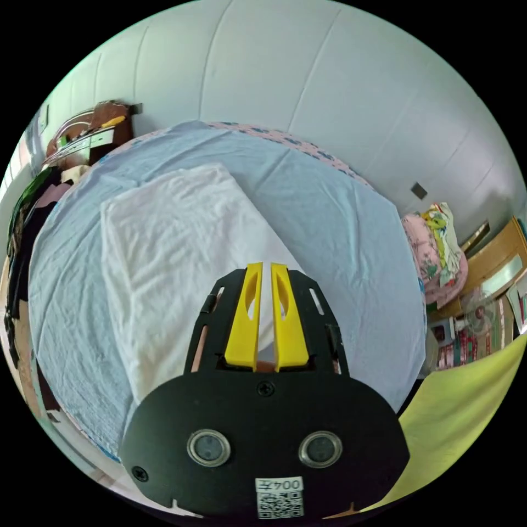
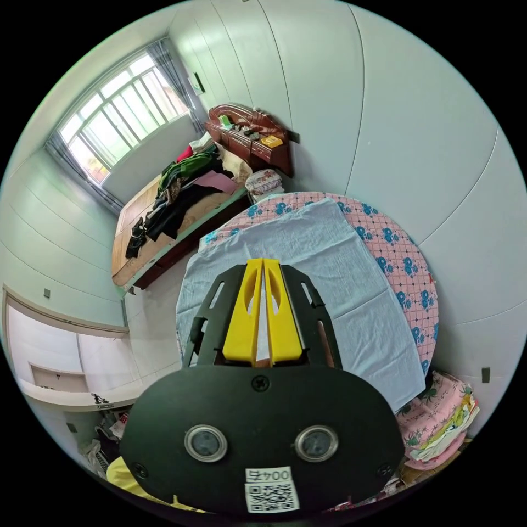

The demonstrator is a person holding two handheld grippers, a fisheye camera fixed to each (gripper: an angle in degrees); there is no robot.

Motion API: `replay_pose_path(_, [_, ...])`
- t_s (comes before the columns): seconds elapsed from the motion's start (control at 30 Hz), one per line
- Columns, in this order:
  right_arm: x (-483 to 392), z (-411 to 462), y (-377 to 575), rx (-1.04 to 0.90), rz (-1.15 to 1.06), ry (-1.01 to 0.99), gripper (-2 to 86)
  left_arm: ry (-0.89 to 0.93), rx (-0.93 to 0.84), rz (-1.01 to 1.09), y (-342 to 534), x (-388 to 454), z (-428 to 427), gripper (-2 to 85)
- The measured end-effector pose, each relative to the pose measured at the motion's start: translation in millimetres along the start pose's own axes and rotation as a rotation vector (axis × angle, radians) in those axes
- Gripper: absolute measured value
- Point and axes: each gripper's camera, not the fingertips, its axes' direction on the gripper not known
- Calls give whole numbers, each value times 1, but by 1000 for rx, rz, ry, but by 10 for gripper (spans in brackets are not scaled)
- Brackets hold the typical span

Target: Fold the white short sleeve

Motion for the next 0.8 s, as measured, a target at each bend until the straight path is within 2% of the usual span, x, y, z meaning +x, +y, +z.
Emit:
replay_pose_path(0.07, [19,18,15,-45,-5,-15,-6,-35,-117,67,0,24,37,20])
replay_pose_path(0.2, [41,51,62,-118,-114,-57,-4,-51,-35,38,-2,30,29,18])
replay_pose_path(0.27, [54,77,116,-153,-220,-65,2,-27,58,-4,0,21,6,18])
replay_pose_path(0.4, [78,143,219,-276,-263,-64,38,-94,136,-109,17,-12,-23,18])
replay_pose_path(0.57, [104,226,348,-405,-174,-138,62,-147,137,-264,49,-69,-34,19])
replay_pose_path(0.8, [127,253,395,-391,6,-267,87,-124,114,-353,54,-114,-23,18])
